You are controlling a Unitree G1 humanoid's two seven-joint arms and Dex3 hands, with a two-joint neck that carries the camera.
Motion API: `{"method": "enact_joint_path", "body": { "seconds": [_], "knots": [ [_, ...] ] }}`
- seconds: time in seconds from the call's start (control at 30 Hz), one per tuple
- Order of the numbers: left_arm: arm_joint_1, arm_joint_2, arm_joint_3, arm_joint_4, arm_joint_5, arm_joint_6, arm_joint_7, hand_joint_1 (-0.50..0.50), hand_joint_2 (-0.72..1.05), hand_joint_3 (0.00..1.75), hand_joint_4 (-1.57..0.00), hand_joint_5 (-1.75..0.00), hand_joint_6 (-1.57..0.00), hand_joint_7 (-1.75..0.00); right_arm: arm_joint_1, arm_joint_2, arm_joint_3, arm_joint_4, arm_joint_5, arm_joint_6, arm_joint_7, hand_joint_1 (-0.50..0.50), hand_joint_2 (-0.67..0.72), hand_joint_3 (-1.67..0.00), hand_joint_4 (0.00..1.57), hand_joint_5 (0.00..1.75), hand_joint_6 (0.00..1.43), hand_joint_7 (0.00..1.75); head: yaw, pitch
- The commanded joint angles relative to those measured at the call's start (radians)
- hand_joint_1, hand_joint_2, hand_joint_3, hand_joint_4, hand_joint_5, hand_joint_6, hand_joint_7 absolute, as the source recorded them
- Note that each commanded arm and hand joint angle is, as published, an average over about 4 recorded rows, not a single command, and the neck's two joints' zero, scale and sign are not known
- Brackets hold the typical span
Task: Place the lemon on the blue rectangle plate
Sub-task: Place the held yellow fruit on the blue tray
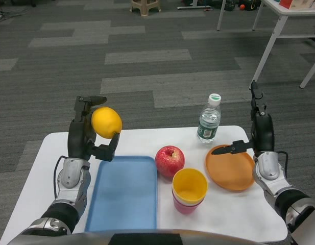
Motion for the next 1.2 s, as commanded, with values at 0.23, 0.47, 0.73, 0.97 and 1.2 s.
{"method": "enact_joint_path", "body": {
  "seconds": [0.23,0.47,0.73,0.97,1.2],
  "knots": [
    [-0.001,0.018,-0.025,0.003,0.004,-0.01,-0.001,-0.5,1.05,1.48,-0.22,-1.75,-0.03,-1.52,-0.003,-0.008,-0.001,-0.004,0.005,0.004,-0.004,-0.42,0.15,-0.06,0.03,0.0,0.0,0.0,0.005,-0.032],
    [0.027,0.095,-0.163,0.003,0.002,-0.01,-0.027,-0.5,1.05,1.48,-0.22,-1.75,-0.03,-1.47,-0.003,-0.008,-0.003,0.004,0.006,0.005,-0.004,-0.42,0.15,-0.06,0.03,0.0,0.0,0.0,0.013,-0.051],
    [0.053,0.159,-0.353,0.039,-0.055,-0.01,-0.092,-0.5,1.05,1.48,-0.22,-1.75,-0.03,-1.47,-0.016,-0.008,0.0,0.022,0.006,0.007,-0.004,-0.42,0.15,-0.08,0.03,0.0,0.0,0.0,0.02,-0.074],
    [0.032,0.175,-0.522,0.191,-0.072,-0.01,-0.135,-0.48,1.05,1.57,-0.1,-1.75,-0.03,-1.48,-0.024,-0.006,0.008,0.036,0.006,0.01,-0.004,-0.42,0.15,-0.06,0.03,0.0,0.0,0.0,0.019,-0.088],
    [0.012,0.178,-0.561,0.267,-0.05,-0.008,-0.162,-0.44,1.05,1.64,-0.06,-1.75,-0.03,-1.47,-0.024,-0.005,0.007,0.039,0.006,0.011,-0.004,-0.42,0.15,-0.08,0.03,0.0,0.0,0.0,0.013,-0.097]
  ]
}}
